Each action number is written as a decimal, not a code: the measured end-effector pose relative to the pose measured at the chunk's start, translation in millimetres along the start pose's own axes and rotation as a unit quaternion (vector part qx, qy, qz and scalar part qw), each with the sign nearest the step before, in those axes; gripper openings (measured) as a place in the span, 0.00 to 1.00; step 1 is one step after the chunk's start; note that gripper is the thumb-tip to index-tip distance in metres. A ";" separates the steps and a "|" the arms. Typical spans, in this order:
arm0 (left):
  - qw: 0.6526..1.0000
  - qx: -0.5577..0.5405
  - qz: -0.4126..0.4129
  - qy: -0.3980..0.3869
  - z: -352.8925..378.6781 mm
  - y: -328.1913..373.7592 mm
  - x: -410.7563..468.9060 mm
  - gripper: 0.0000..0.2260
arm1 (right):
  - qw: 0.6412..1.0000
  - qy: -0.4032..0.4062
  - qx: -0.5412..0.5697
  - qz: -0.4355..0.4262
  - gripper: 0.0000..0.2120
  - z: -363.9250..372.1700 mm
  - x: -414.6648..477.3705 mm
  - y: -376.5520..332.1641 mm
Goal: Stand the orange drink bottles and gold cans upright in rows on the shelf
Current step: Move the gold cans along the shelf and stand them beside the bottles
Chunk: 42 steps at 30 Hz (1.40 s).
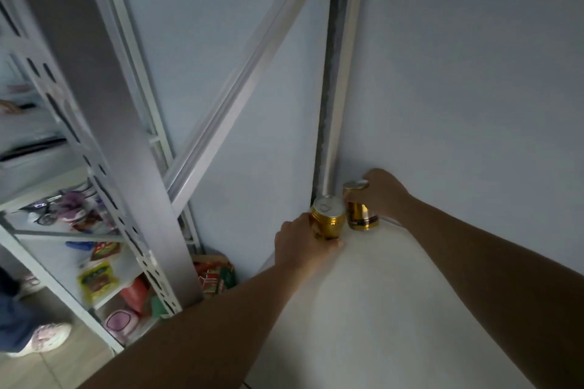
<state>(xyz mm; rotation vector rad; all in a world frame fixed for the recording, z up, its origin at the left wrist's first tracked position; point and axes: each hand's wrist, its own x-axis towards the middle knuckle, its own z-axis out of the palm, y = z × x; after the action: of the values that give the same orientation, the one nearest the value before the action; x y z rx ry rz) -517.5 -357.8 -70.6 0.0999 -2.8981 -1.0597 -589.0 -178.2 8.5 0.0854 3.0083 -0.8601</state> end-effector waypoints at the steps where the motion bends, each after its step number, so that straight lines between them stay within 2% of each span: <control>1: 1.000 -0.007 0.001 -0.009 -1.3 1.4 -1.7 0.29 | 1.000 0.009 0.004 -0.007 0.23 -3.0 -3.8 4.6; 9: 0.998 -0.036 0.023 -0.038 -5.7 15.0 -30.6 0.24 | 0.993 0.069 0.094 -0.004 0.31 -21.1 -40.2 29.7; 12: 0.998 -0.047 0.018 -0.033 -5.6 18.0 -46.4 0.27 | 0.988 0.083 0.129 -0.012 0.27 -22.2 -55.8 37.5; 16: 0.997 -0.072 0.005 -0.025 -7.6 16.4 -70.7 0.26 | 0.982 0.087 0.165 -0.008 0.28 -19.3 -83.2 46.3; 19: 0.996 -0.082 0.012 -0.029 -9.9 15.3 -91.9 0.26 | 0.976 0.104 0.194 0.005 0.23 -18.4 -112.4 53.1; 22: 0.996 -0.075 0.023 -0.033 -11.9 14.9 -115.2 0.26 | 0.972 0.125 0.198 0.021 0.22 -15.7 -149.0 61.0; 25: 0.996 -0.065 0.046 -0.043 -12.8 18.1 -139.9 0.27 | 0.963 0.152 0.217 0.040 0.26 -22.8 -190.2 65.7; 30: 0.989 -0.105 0.076 -0.073 -6.7 32.6 -192.9 0.27 | 0.950 0.220 0.208 0.074 0.22 -34.3 -268.5 75.2; 33: 0.982 -0.118 0.113 -0.095 0.1 42.2 -232.1 0.26 | 0.942 0.251 0.198 0.103 0.23 -34.8 -320.3 80.5; 36: 0.976 -0.120 0.141 -0.119 10.3 52.1 -269.8 0.25 | 0.935 0.273 0.190 0.120 0.20 -41.1 -366.0 90.7; 42: 0.964 -0.115 0.173 -0.168 43.0 97.7 -329.8 0.23 | 0.919 0.310 0.190 0.153 0.24 -73.1 -445.0 134.0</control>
<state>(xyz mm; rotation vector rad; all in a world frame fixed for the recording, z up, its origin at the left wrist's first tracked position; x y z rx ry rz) -196.2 -229.5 -49.8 -0.6309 -2.8744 -1.4435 -137.0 -47.9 11.4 0.9776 3.1356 -1.6099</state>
